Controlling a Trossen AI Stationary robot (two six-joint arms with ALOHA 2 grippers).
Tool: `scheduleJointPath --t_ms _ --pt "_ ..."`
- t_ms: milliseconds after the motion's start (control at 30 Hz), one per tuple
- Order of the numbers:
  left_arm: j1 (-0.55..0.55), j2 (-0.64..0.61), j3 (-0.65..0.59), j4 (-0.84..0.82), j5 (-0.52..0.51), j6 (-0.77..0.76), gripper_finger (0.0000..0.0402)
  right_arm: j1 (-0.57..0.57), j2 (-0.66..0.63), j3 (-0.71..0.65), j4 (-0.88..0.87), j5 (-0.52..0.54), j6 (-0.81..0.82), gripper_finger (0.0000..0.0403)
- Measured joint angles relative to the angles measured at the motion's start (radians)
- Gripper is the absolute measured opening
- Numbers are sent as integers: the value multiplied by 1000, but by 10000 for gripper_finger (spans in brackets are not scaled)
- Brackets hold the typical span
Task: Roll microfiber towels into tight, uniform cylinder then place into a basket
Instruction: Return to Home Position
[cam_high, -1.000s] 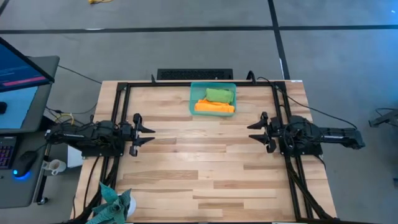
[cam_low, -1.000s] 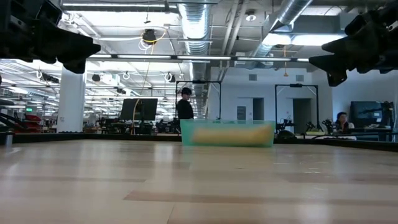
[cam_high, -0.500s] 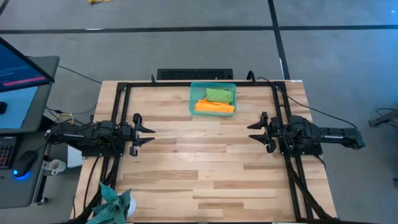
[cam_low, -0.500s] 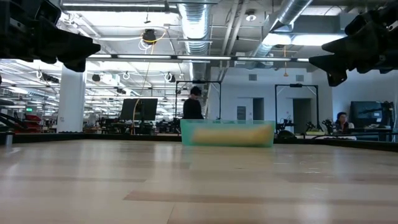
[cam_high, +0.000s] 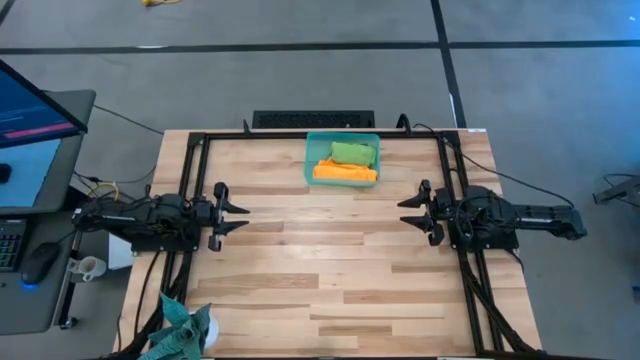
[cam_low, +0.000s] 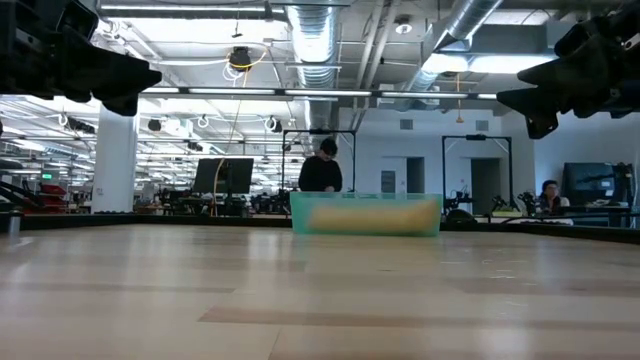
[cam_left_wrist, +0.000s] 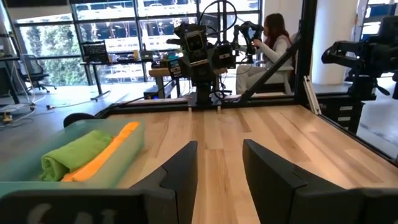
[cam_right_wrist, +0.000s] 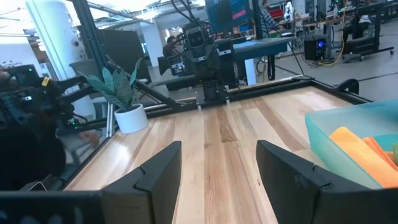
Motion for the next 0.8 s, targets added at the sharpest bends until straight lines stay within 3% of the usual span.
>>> scheduleJointPath --t_ms 800 --pt "0 0 0 0 -1 2 118 0 0 0 0 0 0 228"
